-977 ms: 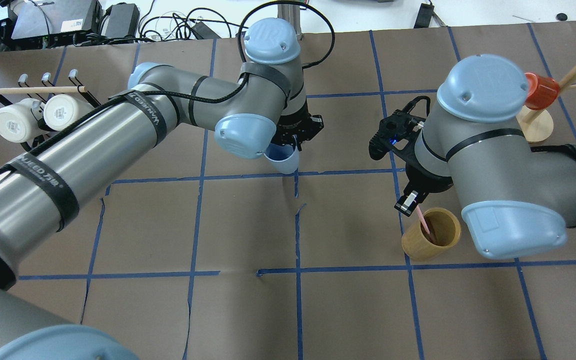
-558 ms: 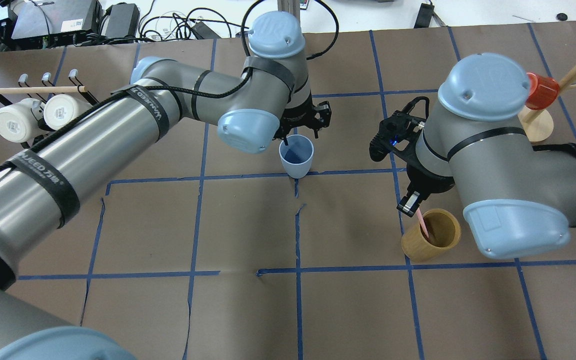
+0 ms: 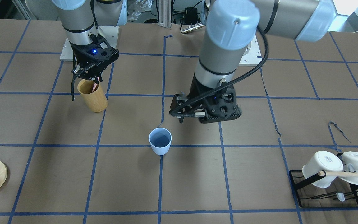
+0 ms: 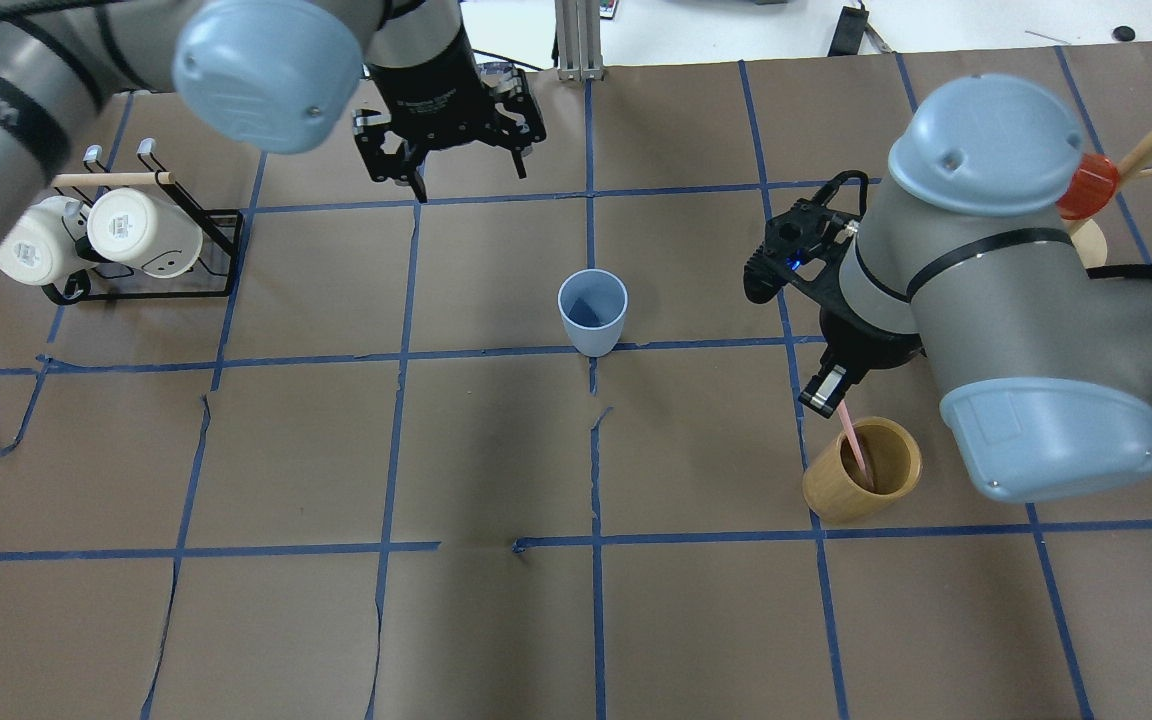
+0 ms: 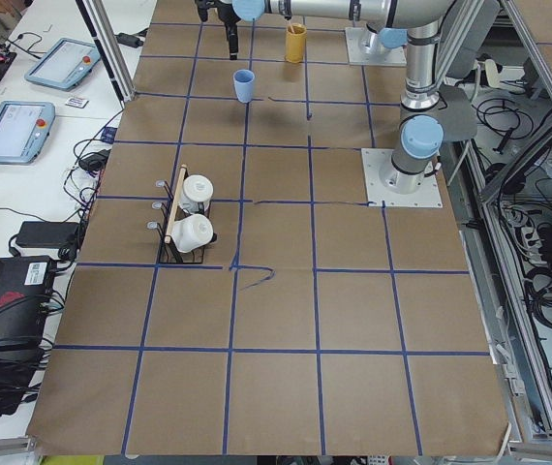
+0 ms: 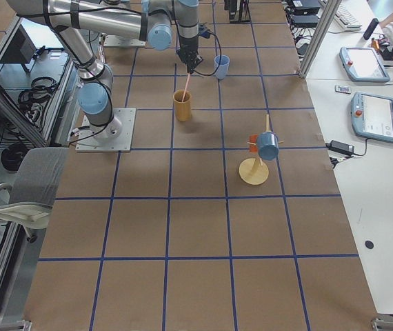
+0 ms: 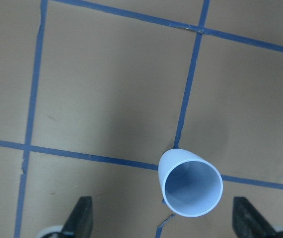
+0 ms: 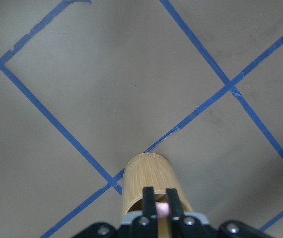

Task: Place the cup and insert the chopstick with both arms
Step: 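Release and raise left gripper while right gripper lifts the pink chopstick, then carry the pink chopstick with the right gripper over the blue cup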

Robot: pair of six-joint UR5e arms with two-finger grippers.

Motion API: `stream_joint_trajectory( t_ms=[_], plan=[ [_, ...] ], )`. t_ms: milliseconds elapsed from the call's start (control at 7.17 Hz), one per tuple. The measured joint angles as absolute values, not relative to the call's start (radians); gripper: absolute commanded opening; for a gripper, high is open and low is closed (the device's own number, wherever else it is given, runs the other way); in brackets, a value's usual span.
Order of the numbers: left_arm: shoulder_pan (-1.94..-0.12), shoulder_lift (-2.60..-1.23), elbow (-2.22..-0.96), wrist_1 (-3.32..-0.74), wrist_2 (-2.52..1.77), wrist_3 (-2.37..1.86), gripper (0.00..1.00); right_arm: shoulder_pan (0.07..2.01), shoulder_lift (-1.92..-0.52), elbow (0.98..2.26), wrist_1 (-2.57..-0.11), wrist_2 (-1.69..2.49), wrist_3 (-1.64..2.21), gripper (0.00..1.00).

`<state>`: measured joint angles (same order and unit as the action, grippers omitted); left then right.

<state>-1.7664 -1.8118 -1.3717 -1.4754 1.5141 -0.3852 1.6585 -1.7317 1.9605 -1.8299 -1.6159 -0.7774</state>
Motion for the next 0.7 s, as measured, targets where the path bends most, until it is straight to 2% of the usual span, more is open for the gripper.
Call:
stream_joint_trajectory(
  t_ms=[419,698],
  plan=[
    [-1.69,-1.635,-1.575,-1.461,1.576,-0.181,1.0,1.646,-1.721,1.773,-1.656,-1.609,-0.72,0.0],
    [-1.603,-1.58,-1.596,-1.474,1.623,-0.079,1.0,1.645,-1.695,1.6,-1.566,-1.591,-0.653,0.0]
  ],
)
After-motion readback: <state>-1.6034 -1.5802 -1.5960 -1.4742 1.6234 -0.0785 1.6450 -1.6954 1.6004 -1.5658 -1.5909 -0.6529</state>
